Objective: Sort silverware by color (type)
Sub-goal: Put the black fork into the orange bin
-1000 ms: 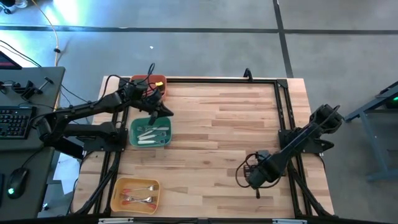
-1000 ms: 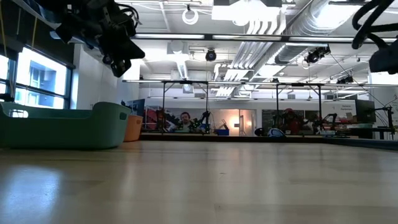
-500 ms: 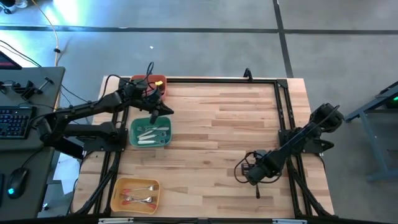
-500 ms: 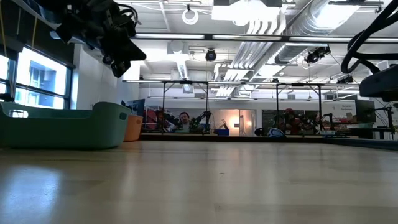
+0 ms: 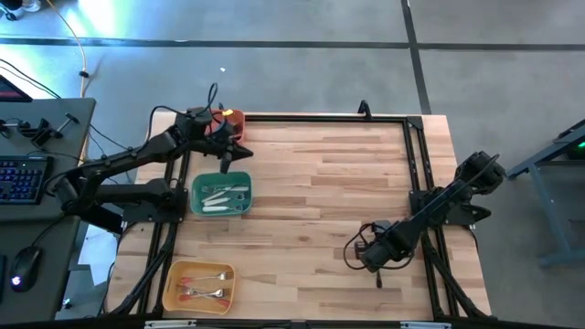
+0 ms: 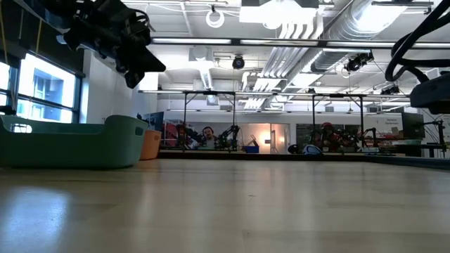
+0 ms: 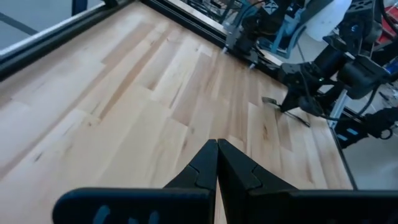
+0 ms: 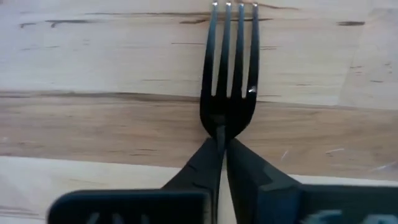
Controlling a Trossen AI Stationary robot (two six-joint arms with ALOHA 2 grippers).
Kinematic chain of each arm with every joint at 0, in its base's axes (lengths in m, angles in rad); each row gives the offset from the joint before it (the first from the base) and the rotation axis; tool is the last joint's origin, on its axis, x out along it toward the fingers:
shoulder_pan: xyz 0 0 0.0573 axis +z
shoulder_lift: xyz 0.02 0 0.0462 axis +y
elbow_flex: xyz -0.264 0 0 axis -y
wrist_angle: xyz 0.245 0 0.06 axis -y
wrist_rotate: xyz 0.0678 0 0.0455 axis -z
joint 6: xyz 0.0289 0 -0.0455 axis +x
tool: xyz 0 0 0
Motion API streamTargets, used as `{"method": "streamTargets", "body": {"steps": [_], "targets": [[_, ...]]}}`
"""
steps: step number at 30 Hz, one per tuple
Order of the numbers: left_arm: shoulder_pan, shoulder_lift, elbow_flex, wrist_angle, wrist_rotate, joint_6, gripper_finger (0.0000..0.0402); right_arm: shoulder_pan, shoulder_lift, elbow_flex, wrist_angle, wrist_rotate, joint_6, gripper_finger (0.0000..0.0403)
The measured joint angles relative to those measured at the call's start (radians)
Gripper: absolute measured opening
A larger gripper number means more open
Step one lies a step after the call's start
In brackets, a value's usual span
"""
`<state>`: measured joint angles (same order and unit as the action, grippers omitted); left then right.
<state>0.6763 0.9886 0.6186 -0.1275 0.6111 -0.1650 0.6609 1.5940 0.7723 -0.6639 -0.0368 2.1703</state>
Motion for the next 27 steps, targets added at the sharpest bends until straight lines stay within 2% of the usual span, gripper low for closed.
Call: {"method": "streamTargets", "body": {"steps": [3,9,14,20,27], "targets": [[0.010,0.000,0.000,0.015,-0.004,0.021,0.0000,-0.010,0.000,-0.001,0.014,-0.002,-0.028,0.0003],[0.017,0.001,0.000,0.059,-0.015,0.020,0.0000,-0.054,0.004,0.025,-0.002,-0.012,-0.130,0.0002],[0.017,0.001,0.000,0.100,-0.019,-0.004,0.0000,-0.125,0.007,0.071,0.070,0.142,-0.284,0.0001],[0.017,0.001,0.000,0.112,-0.017,-0.017,0.0000,-0.233,0.007,0.126,0.163,0.243,-0.509,0.0000],[0.001,0.001,0.000,0.104,-0.014,-0.073,0.0000,-0.350,0.005,0.229,0.263,0.354,-0.848,0.0000]]}}
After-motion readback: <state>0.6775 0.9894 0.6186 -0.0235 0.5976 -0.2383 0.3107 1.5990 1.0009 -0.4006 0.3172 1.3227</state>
